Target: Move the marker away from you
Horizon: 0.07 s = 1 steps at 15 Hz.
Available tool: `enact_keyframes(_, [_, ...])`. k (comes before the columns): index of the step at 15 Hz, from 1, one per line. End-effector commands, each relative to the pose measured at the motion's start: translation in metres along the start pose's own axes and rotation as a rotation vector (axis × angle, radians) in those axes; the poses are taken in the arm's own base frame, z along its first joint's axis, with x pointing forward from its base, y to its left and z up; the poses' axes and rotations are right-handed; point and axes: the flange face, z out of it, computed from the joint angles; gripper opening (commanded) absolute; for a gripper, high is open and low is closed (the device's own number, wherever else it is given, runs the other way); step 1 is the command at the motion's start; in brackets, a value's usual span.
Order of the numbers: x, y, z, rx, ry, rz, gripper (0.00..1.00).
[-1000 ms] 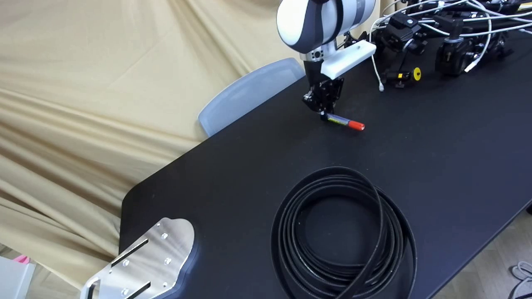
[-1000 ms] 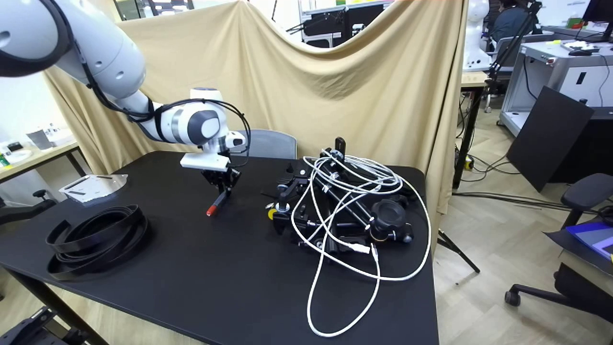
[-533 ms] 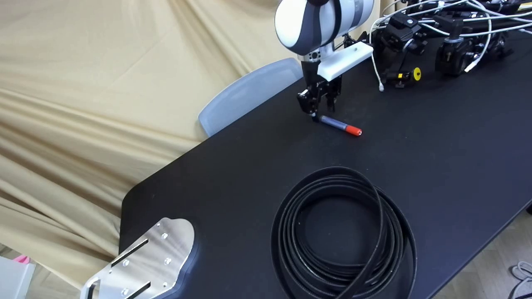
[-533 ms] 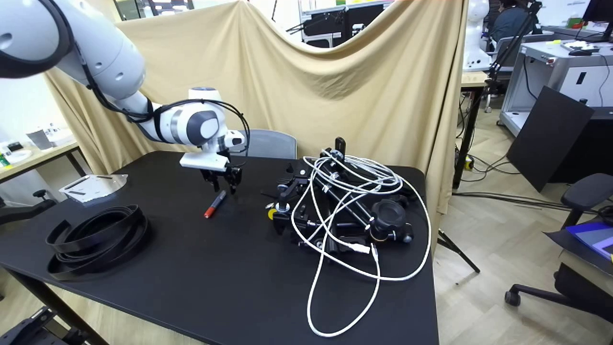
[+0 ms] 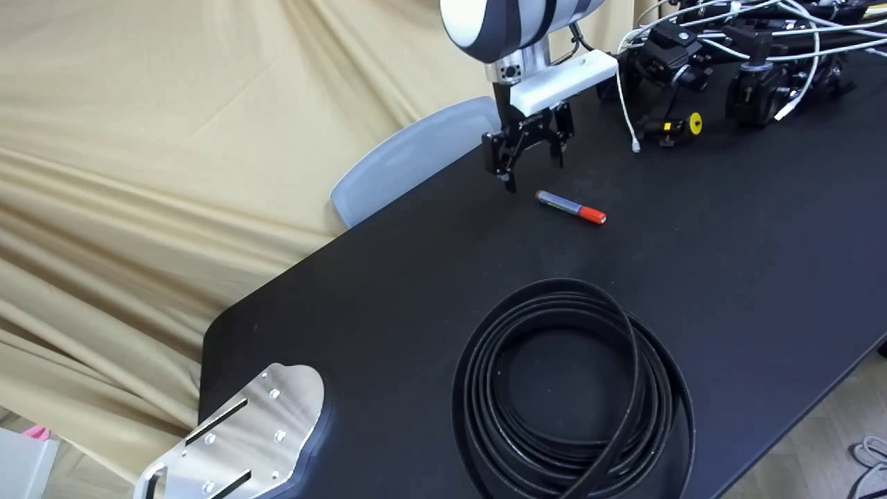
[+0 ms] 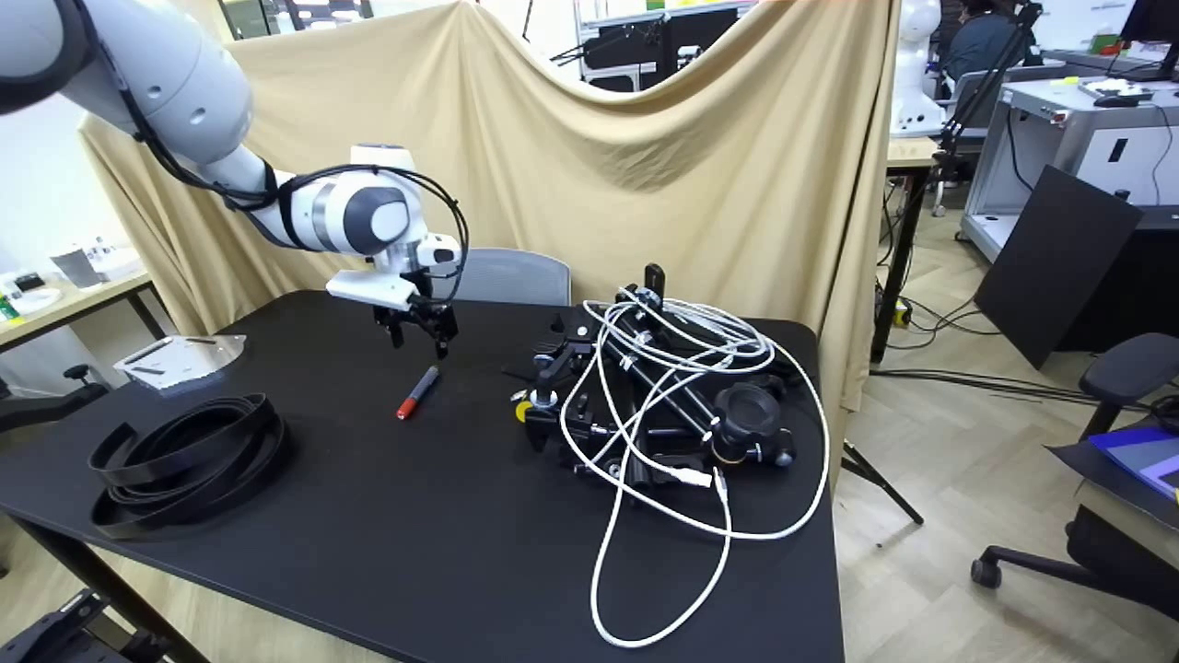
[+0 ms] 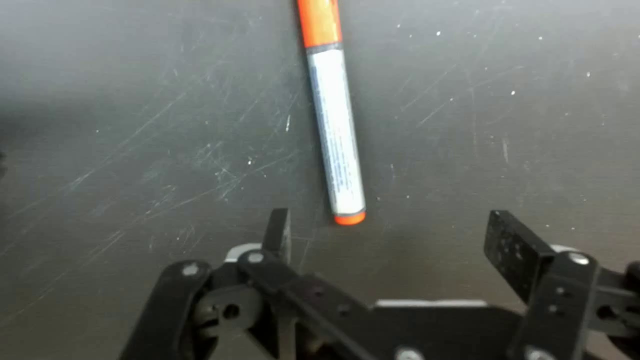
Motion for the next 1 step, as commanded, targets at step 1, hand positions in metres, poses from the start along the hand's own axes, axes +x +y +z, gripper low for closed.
enact_keyframes(1, [-0.0225, -0.0021, -0.0294, -0.012, -0.018, 0.072, 1.0])
